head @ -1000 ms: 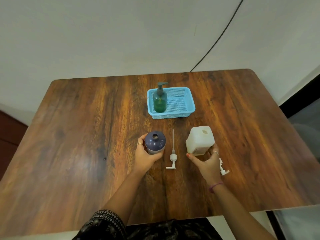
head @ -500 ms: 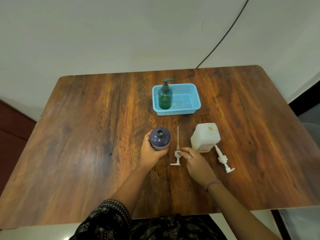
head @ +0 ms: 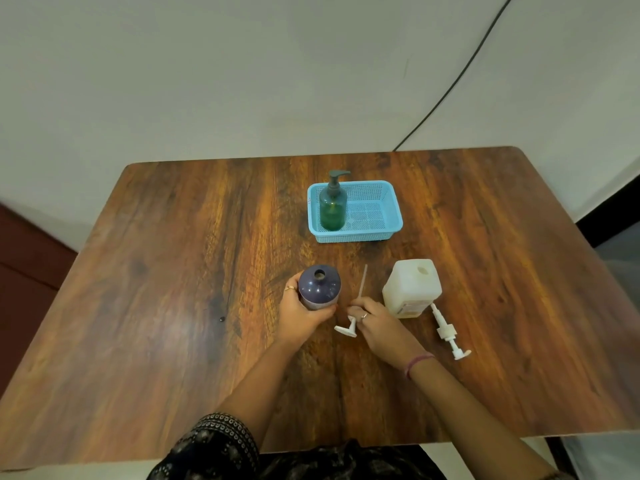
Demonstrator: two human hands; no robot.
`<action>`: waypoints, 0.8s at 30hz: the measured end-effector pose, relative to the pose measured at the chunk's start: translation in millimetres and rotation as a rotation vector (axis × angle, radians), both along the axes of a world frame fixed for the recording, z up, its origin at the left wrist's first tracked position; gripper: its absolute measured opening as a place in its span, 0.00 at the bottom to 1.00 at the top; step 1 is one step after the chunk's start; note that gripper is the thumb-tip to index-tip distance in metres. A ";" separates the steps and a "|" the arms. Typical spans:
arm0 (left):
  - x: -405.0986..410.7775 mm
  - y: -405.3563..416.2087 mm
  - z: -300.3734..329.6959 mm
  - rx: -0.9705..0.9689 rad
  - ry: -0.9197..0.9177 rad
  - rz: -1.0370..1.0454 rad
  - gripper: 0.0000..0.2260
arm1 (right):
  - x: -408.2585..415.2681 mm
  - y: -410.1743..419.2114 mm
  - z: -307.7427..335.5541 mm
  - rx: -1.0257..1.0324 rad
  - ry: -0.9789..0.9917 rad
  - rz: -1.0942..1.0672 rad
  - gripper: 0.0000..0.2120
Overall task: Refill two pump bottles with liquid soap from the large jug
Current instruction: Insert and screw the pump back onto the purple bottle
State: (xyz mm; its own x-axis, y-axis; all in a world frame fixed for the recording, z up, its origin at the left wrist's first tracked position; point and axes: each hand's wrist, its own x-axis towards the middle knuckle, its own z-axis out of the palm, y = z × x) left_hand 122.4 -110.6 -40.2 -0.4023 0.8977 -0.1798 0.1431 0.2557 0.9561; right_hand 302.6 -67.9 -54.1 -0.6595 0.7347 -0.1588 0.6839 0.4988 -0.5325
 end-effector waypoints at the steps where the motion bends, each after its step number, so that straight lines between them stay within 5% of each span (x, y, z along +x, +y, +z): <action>1: -1.7 0.7 1.8 0.007 -0.003 0.008 0.35 | 0.9 0.1 8.7 0.012 0.059 -0.007 0.18; 11: -16.4 19.8 56.3 0.178 0.062 0.027 0.35 | 0.1 28.4 123.8 0.070 0.658 -0.118 0.19; 24: -19.3 62.5 145.7 0.352 0.080 0.041 0.33 | -27.2 89.0 262.1 0.150 1.017 -0.267 0.12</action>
State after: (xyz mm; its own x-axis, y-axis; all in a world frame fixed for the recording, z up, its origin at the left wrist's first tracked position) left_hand 103.1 -48.1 105.4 -0.4393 0.8818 0.1714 0.2179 -0.0805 0.9727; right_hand 275.3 21.1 208.0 -0.2457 0.8415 0.4811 0.0484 0.5064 -0.8609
